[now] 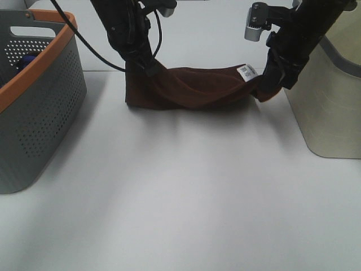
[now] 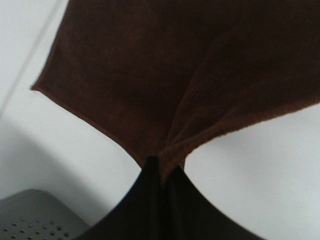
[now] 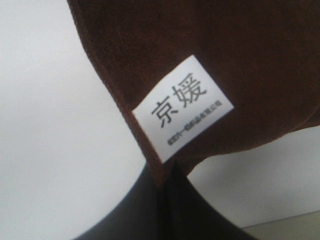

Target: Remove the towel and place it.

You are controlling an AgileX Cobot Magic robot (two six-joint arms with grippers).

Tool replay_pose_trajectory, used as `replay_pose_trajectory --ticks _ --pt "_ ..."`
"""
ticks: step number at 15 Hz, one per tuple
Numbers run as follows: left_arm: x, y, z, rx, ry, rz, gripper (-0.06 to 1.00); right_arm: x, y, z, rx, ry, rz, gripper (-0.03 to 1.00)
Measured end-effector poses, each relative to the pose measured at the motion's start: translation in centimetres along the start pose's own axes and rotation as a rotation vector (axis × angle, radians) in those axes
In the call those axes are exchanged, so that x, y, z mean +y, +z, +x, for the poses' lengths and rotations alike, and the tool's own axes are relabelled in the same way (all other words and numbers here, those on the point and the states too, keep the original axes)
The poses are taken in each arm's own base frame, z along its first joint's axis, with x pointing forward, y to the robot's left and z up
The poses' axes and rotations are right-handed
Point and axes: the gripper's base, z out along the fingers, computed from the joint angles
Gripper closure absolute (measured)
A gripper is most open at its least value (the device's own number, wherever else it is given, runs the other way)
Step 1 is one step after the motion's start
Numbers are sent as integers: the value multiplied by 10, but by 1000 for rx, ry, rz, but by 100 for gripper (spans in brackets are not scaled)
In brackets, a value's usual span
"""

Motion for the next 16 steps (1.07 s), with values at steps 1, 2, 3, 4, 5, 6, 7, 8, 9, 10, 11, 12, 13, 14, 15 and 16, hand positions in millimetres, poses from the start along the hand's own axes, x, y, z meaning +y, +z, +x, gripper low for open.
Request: replay_pose_trajectory --ticks 1,2,3,4,5,6,7,8,9,10,11,12,13,14,15,16 --pt "-3 0 5 42 20 53 94 8 0 3 31 44 -82 94" --pt "-4 4 10 83 52 90 94 13 -1 4 51 95 -139 94" --pt "-5 7 16 127 88 123 94 15 -1 4 53 140 -162 94" --pt "-6 12 21 156 104 161 94 16 -2 2 39 181 -169 94" --pt "-8 15 24 171 116 198 94 16 -2 1 28 209 -174 94" --pt "-12 19 27 176 120 227 94 16 -2 0 17 235 -180 94" --pt "-16 23 30 185 124 258 94 18 0 0 17 266 -189 94" --pt "-22 28 35 197 116 291 94 23 4 3 28 297 -211 94" --pt "-28 33 40 212 107 326 94 31 11 7 52 314 -240 94" --pt "-33 39 47 238 101 356 94 43 20 10 82 324 -279 94" --pt "-38 44 54 265 102 378 94 54 27 11 107 321 -313 94" --pt "-44 47 62 296 99 403 94 72 38 12 147 317 -364 94" --pt "-44 47 62 296 99 403 94 72 38 12 147 317 -364 94" --pt "-45 47 64 301 99 408 93 76 41 16 166 339 -375 94" --pt "-50 50 70 319 111 429 89 84 46 23 201 372 -398 94" --pt "-51 51 72 328 113 436 85 89 49 28 218 386 -415 94"
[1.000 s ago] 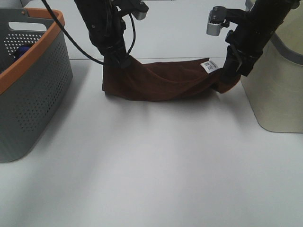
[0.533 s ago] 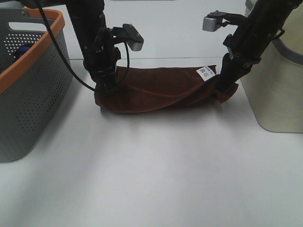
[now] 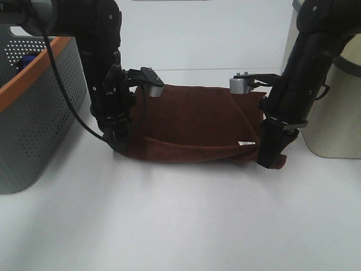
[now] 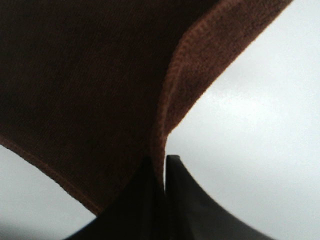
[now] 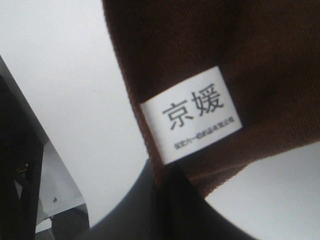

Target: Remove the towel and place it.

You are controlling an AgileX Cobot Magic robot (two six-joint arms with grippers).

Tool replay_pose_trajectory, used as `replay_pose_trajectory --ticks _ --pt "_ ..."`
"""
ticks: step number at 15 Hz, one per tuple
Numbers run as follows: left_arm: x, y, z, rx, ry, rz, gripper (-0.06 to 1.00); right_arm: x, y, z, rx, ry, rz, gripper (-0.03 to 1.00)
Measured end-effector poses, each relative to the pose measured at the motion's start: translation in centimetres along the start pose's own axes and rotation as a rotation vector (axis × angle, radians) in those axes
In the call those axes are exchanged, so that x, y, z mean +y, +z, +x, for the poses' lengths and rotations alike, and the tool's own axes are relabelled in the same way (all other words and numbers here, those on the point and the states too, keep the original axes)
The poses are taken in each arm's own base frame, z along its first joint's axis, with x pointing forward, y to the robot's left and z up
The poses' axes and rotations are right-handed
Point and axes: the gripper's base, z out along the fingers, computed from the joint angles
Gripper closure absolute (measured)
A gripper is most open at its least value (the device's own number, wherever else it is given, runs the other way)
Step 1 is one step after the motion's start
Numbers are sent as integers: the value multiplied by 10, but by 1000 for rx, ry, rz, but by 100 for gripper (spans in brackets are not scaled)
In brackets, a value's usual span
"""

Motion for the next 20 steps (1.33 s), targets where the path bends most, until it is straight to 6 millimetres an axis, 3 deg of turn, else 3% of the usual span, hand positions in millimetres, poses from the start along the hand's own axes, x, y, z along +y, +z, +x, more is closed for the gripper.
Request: replay_pose_trajectory --ticks 2,3,4,6,7,8,12,15,16,17,20 --pt "0 0 0 1 0 1 79 2 5 4 8 49 -17 92" --pt "0 0 0 1 -5 1 74 2 6 4 10 81 -17 84" --pt "0 0 0 -1 -25 -1 65 1 6 4 3 121 -13 71" --pt "1 0 -2 -20 -69 -18 38 0 6 2 -17 239 0 33" --pt "3 0 -3 -34 -85 -28 31 0 6 2 -22 267 3 16" --pt "4 0 -5 -56 -110 -46 28 0 6 2 -22 276 2 8" --pt "8 -1 -8 -100 -184 -76 26 1 -2 -3 -20 340 -14 1" --pt "10 -20 -14 -153 -209 -110 21 -5 -36 -30 -143 338 50 1" --pt "9 -30 -15 -173 -208 -127 16 -5 -50 -39 -190 355 70 1" --pt "5 -57 -15 -227 -221 -166 13 -4 -67 -48 -247 364 91 1" --pt "-4 -114 -13 -355 -276 -236 12 13 -136 -68 -453 400 156 1"
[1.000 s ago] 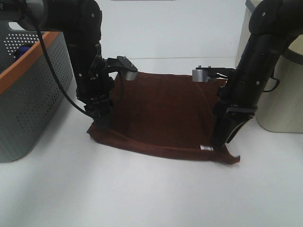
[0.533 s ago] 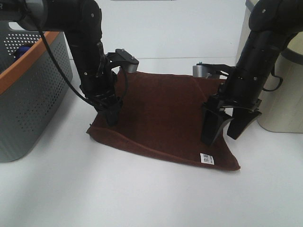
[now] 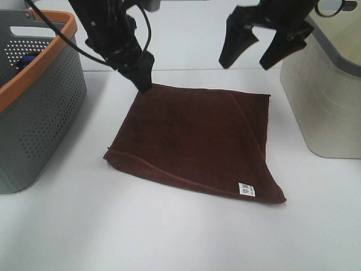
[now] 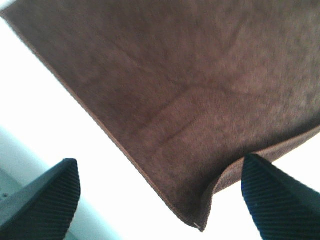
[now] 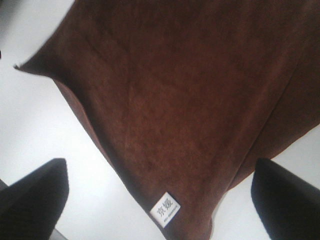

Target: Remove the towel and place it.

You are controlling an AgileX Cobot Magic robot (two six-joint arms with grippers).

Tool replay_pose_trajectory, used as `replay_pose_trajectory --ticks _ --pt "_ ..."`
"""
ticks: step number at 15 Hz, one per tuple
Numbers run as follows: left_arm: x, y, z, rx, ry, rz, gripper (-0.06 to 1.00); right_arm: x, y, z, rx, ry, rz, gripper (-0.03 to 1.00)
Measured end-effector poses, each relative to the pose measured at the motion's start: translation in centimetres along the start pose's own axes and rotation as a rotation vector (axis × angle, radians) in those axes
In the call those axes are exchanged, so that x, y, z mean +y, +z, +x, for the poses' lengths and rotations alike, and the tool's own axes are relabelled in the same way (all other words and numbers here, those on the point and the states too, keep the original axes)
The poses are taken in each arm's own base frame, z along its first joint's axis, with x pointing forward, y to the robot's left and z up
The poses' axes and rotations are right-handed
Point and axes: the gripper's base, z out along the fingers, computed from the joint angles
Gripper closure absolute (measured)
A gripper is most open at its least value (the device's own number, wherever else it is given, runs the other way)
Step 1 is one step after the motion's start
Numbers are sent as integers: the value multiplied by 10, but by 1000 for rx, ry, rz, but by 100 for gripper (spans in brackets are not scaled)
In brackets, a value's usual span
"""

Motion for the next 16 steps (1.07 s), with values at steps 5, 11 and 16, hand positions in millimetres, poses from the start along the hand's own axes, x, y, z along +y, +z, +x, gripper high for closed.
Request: replay_pose_trajectory --ticks 5,11,16 --pt "25 -72 4 -73 -187 -119 12 15 -88 -26 -240 53 114 1" --pt "103 -143 66 -117 -552 -310 12 -53 -207 21 -425 231 382 1" --pt "99 -189 129 -113 -728 -379 12 -33 -216 112 -297 241 495 1"
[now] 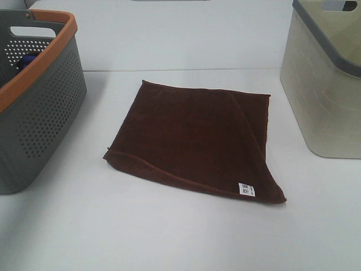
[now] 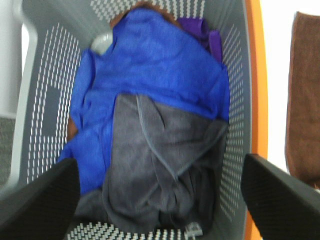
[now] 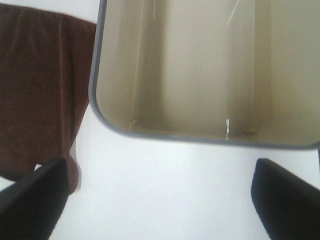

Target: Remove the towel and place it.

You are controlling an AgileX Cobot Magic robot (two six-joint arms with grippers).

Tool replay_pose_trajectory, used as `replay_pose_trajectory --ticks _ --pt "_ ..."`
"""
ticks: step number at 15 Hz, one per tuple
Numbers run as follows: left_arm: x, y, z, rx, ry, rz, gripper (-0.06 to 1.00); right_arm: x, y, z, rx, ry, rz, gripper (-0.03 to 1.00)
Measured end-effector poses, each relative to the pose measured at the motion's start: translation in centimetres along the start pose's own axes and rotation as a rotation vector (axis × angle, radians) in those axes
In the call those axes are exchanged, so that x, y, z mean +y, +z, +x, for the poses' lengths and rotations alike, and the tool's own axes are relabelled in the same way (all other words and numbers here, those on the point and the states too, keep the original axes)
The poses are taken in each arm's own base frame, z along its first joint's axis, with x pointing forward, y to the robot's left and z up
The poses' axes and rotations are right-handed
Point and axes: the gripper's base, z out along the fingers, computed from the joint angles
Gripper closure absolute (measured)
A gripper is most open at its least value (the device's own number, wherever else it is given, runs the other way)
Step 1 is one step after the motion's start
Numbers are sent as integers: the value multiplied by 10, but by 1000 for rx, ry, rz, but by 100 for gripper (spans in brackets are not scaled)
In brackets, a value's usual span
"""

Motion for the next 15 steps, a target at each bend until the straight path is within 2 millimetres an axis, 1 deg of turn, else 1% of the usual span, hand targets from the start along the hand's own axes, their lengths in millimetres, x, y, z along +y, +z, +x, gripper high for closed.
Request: replay_pose_trajectory --ticks 2,4,7,8,11,13,15 --pt "1 -19 34 -1 -38 -5 12 7 -19 44 14 12 -18 1" --pt "2 -46 67 -70 -48 -3 12 15 -40 85 -7 17 -30 1" --pt "4 -74 120 -147 -46 -8 12 23 -63 144 -64 10 -26 1" --pt "5 -84 139 -177 -40 -25 12 25 -71 161 -98 10 -23 1" --pt "14 -100 189 -234 0 -132 12 31 -91 205 -222 14 -9 1" --pt "18 -107 224 -285 11 -177 12 32 -96 228 -275 0 15 1" --pt "19 -112 255 -350 11 -198 12 32 -92 252 -307 -10 38 1"
